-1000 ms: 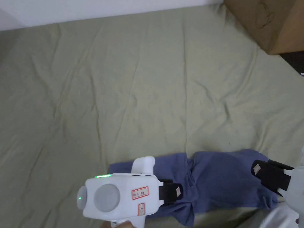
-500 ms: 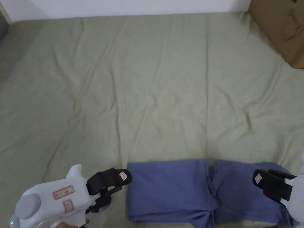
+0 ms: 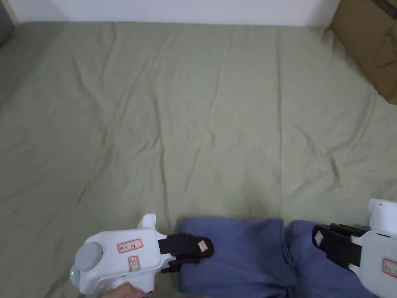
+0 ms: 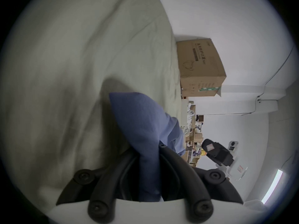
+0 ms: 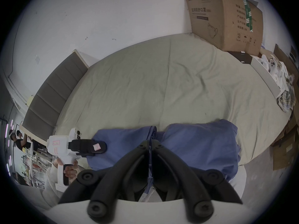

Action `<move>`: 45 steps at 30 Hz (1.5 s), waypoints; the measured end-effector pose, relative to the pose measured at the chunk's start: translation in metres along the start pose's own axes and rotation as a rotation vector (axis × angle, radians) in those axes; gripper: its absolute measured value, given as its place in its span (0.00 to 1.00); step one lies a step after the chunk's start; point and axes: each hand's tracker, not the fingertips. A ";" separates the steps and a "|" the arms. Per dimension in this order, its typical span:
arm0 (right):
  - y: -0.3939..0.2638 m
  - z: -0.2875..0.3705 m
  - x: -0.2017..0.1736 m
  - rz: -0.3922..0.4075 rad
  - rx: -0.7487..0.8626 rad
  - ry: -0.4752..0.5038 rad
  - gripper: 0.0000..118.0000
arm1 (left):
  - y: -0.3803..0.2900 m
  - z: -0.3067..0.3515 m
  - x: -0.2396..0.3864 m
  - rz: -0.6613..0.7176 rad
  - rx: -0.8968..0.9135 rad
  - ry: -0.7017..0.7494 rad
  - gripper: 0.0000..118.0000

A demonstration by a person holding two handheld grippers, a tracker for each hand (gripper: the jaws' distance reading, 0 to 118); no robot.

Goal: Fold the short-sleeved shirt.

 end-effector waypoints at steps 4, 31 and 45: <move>0.003 -0.002 -0.006 0.006 0.000 0.003 0.02 | 0.022 0.037 -0.001 -0.017 0.044 0.032 0.08; -0.014 0.012 0.060 -0.165 0.050 0.036 0.02 | -0.009 -0.023 0.168 -0.289 -0.012 0.413 0.47; -0.029 0.018 0.094 -0.157 0.051 -0.069 0.02 | 0.009 0.010 0.143 -0.326 0.073 0.672 0.04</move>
